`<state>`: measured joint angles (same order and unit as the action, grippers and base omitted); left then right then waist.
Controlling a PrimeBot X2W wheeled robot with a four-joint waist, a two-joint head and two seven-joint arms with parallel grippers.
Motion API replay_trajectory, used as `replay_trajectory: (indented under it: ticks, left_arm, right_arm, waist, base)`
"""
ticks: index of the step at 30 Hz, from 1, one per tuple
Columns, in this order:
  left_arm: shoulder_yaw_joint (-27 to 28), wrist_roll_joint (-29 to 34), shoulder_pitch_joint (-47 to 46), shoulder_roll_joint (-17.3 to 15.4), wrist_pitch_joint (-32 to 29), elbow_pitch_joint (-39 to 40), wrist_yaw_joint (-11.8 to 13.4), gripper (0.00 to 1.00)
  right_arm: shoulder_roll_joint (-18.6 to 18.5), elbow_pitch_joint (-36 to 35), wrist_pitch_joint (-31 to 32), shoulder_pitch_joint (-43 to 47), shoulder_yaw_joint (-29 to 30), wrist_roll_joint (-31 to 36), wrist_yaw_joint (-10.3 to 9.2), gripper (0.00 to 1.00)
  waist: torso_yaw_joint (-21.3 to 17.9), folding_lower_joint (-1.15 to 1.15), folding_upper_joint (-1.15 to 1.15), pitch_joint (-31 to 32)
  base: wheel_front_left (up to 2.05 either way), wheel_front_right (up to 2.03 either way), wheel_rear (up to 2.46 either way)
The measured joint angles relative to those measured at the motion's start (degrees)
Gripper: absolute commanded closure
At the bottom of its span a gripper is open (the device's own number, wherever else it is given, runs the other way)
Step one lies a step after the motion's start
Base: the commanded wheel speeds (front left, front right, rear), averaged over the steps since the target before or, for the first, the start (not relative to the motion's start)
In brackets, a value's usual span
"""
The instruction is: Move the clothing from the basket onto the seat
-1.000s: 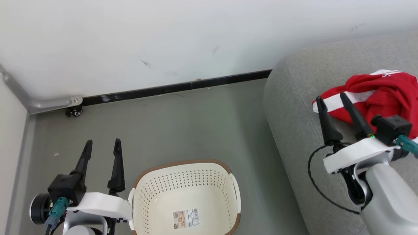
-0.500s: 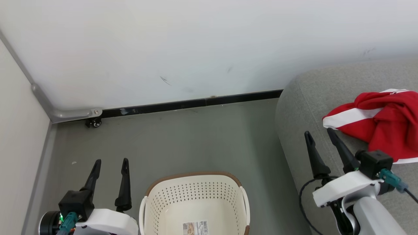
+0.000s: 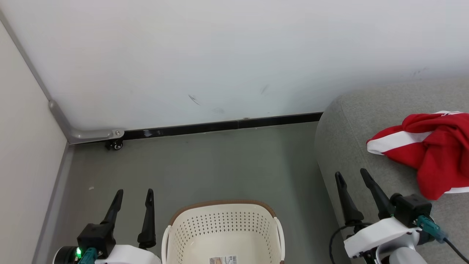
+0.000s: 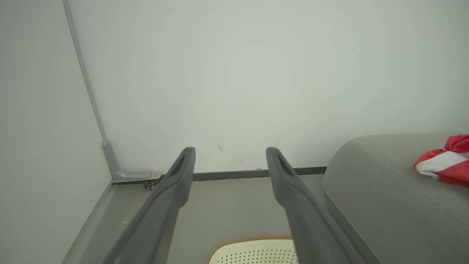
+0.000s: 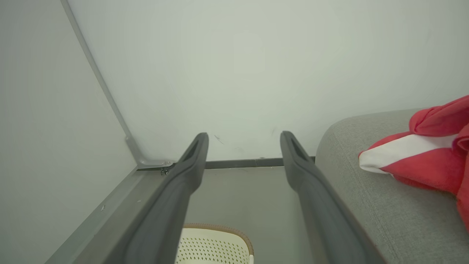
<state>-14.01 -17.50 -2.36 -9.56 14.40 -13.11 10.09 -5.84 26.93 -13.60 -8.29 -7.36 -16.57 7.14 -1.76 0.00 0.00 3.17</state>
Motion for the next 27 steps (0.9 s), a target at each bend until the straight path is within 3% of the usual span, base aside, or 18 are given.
replay_trajectory:
  ticks: [27]
  left_arm:
    - [0.64, 0.6, 1.29, 0.03, 0.0, 0.65, 0.62, 0.0]
  right_arm:
    - [2.55, -8.49, 4.12, 6.88, 3.27, 4.49, 0.0, 0.0]
  waist:
    - [0.51, 0.0, 0.0, -0.18]
  base:
    - [0.0, 0.0, 0.0]
